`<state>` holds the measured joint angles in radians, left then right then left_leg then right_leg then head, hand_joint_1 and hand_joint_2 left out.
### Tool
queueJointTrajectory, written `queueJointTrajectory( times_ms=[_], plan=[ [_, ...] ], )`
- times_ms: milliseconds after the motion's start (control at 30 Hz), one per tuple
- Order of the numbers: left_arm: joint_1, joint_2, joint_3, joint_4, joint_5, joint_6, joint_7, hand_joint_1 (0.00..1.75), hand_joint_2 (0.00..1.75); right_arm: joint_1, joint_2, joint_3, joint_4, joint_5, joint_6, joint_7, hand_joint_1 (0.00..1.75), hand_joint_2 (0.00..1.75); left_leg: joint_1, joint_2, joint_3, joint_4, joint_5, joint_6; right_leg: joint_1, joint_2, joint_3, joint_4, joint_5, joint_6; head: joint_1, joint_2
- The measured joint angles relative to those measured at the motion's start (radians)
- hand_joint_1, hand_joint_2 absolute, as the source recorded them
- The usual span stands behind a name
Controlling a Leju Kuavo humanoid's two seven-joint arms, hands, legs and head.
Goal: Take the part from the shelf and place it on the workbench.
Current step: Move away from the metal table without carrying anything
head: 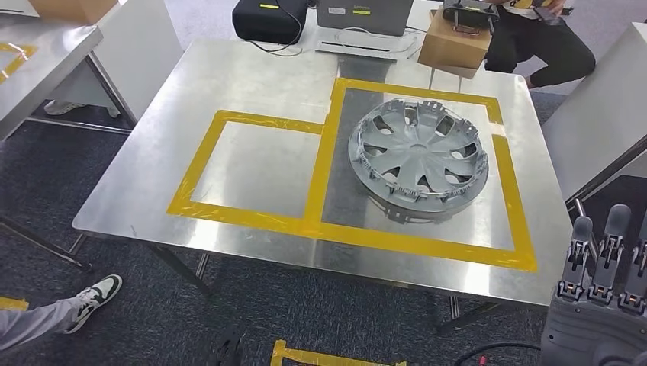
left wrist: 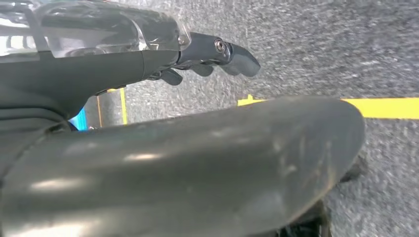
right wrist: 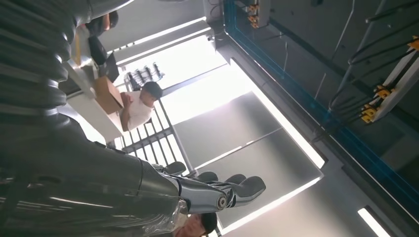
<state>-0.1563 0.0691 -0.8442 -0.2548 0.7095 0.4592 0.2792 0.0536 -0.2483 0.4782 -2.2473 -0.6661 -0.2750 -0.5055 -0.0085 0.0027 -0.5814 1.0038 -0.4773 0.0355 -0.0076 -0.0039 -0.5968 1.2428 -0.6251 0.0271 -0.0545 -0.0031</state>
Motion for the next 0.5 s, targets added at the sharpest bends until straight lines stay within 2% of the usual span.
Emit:
queueJointTrajectory(
  times_ms=[33,100,133,167,233,267,300,333,367,400,433,467,500],
  plan=[
    [0.0,0.0,0.0,0.0,-0.001,-0.001,0.0,0.0,0.0,0.0,0.0,0.0,0.0,0.0,0.0,0.0,0.0,1.75,-0.004,-0.001,-0.007,0.0,0.008,0.0,0.004,0.001,0.045,-0.063,0.03,-0.011,0.0,0.0],
    [-0.001,-0.003,0.0,-0.002,-0.003,-0.005,0.0,0.0,0.0,-0.001,-0.001,0.0,-0.002,0.001,0.0,0.0,0.0,1.75,-0.009,-0.003,-0.018,0.001,0.022,-0.003,0.015,0.005,0.136,-0.209,0.062,-0.035,0.0,0.0],
    [-0.001,-0.004,0.0,-0.002,-0.004,-0.007,0.0,0.0,0.0,-0.001,-0.001,-0.001,-0.004,0.003,-0.001,0.0,0.0,1.75,-0.009,-0.003,-0.022,0.001,0.029,-0.007,0.02,0.006,0.161,-0.257,0.064,-0.043,0.0,0.0],
    [-0.001,-0.005,0.0,-0.003,-0.005,-0.008,0.0,0.0,0.0,-0.001,-0.002,-0.001,-0.006,0.005,-0.003,0.0,0.0,1.75,-0.008,-0.003,-0.026,0.001,0.037,-0.012,0.024,0.007,0.172,-0.281,0.063,-0.047,0.0,0.0],
    [0.0,-0.006,0.0,-0.003,-0.007,-0.008,0.001,0.0,0.0,-0.001,-0.002,-0.001,-0.009,0.011,-0.008,0.0,0.0,1.75,-0.004,-0.003,-0.033,0.001,0.046,-0.024,0.025,0.004,0.168,-0.296,0.079,-0.048,0.0,0.0],
    [0.0,-0.005,0.0,-0.003,-0.007,-0.008,0.001,0.0,0.0,-0.001,-0.002,-0.001,-0.01,0.014,-0.011,0.001,0.0,1.75,-0.003,-0.004,-0.039,0.009,0.033,-0.03,0.023,0.002,0.163,-0.303,0.092,-0.051,0.0,0.0],
    [0.0,-0.005,0.0,-0.003,-0.007,-0.008,0.002,0.0,0.0,-0.001,-0.002,-0.001,-0.012,0.018,-0.013,0.002,0.0,1.75,-0.002,-0.005,-0.049,0.032,0.002,-0.036,0.019,-0.001,0.155,-0.31,0.106,-0.054,-0.001,0.0],
    [0.0,-0.005,0.0,-0.003,-0.008,-0.008,0.002,0.0,0.0,-0.001,-0.002,-0.001,-0.013,0.022,-0.016,0.004,0.0,1.75,0.001,-0.006,-0.064,0.074,-0.044,-0.042,0.016,-0.003,0.144,-0.313,0.119,-0.055,-0.003,0.0],
    [0.0,-0.005,0.0,-0.003,-0.008,-0.008,0.002,0.0,0.0,0.0,-0.003,-0.001,-0.014,0.024,-0.018,0.005,0.0,1.75,0.005,-0.006,-0.081,0.13,-0.094,-0.048,0.015,-0.002,0.131,-0.313,0.13,-0.057,-0.004,0.0],
    [0.0,-0.004,0.0,-0.003,-0.008,-0.008,0.002,0.0,0.0,0.0,-0.003,-0.001,-0.015,0.026,-0.02,0.006,0.0,1.75,0.01,-0.006,-0.096,0.192,-0.131,-0.055,0.013,-0.003,0.115,-0.309,0.14,-0.056,-0.005,0.0],
    [0.001,-0.004,0.0,-0.003,-0.008,-0.008,0.002,0.0,0.0,0.001,-0.003,-0.001,-0.015,0.027,-0.022,0.007,0.0,1.75,0.015,-0.006,-0.102,0.241,-0.147,-0.061,0.011,-0.003,0.098,-0.304,0.148,-0.053,-0.006,0.0],
    [0.001,-0.004,0.0,-0.003,-0.008,-0.008,0.002,0.0,0.0,0.001,-0.004,-0.001,-0.015,0.028,-0.024,0.008,0.0,1.75,0.02,-0.005,-0.096,0.264,-0.139,-0.068,0.009,-0.003,0.08,-0.296,0.156,-0.05,-0.006,0.0],
    [0.001,-0.004,0.0,-0.003,-0.007,-0.008,0.002,0.0,0.0,0.002,-0.004,-0.001,-0.015,0.03,-0.027,0.008,0.0,1.75,0.025,-0.004,-0.073,0.254,-0.114,-0.074,0.005,-0.004,0.062,-0.286,0.162,-0.045,-0.006,0.0]
  ],
)
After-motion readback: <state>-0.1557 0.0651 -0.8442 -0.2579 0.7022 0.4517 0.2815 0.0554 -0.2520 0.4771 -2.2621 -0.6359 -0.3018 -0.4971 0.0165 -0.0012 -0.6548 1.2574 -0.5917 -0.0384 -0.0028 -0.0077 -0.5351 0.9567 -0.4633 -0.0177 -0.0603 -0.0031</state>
